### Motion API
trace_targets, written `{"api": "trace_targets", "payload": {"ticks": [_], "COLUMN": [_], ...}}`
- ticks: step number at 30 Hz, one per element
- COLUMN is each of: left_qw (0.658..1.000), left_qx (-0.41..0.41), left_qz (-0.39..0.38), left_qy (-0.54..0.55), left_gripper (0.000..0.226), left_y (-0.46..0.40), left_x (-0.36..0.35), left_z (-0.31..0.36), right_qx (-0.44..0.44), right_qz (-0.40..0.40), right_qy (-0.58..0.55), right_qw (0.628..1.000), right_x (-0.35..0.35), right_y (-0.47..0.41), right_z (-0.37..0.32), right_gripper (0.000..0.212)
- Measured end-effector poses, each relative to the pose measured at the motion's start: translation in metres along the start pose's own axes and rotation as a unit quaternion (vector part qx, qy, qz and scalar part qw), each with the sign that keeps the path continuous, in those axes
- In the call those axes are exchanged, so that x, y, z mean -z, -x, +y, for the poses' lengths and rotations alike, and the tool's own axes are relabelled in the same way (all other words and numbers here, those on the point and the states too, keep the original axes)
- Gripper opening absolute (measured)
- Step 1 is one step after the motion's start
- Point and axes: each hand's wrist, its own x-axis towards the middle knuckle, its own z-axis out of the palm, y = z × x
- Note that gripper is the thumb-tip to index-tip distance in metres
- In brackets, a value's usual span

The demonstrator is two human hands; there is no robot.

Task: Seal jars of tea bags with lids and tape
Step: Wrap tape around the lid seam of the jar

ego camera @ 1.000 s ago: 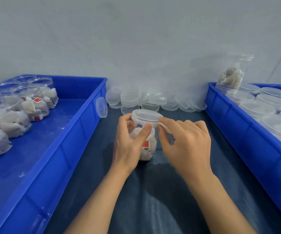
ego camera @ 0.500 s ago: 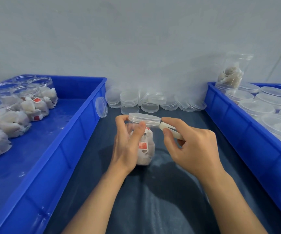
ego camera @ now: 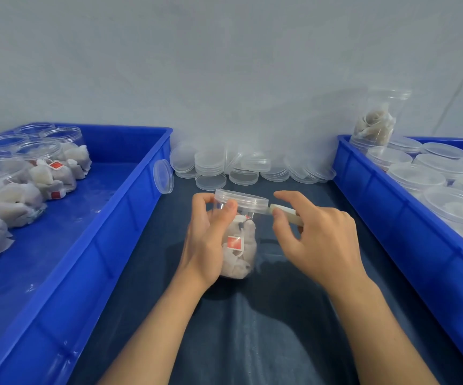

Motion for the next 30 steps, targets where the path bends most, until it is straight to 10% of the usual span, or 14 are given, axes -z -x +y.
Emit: {"api": "trace_targets", "payload": {"ticks": [21, 30], "left_qw": [0.994, 0.936], "left_qx": [0.06, -0.114], "left_qz": [-0.088, 0.129], "left_qy": [0.012, -0.309], "left_gripper": [0.042, 0.036], "left_y": [0.0, 0.017], "left_x": [0.001, -0.011], "left_z": [0.005, 0.019], "right_qx": [0.007, 0.011], "right_qz": [-0.005, 0.025], "right_qy": [-0.025, -0.015], "right_qw": [1.0, 1.0], "right_x": [0.007, 0.001], "right_y": [0.002, 0.002], "right_z": [0.002, -0.005], "right_gripper": [0.031, 0.023]}}
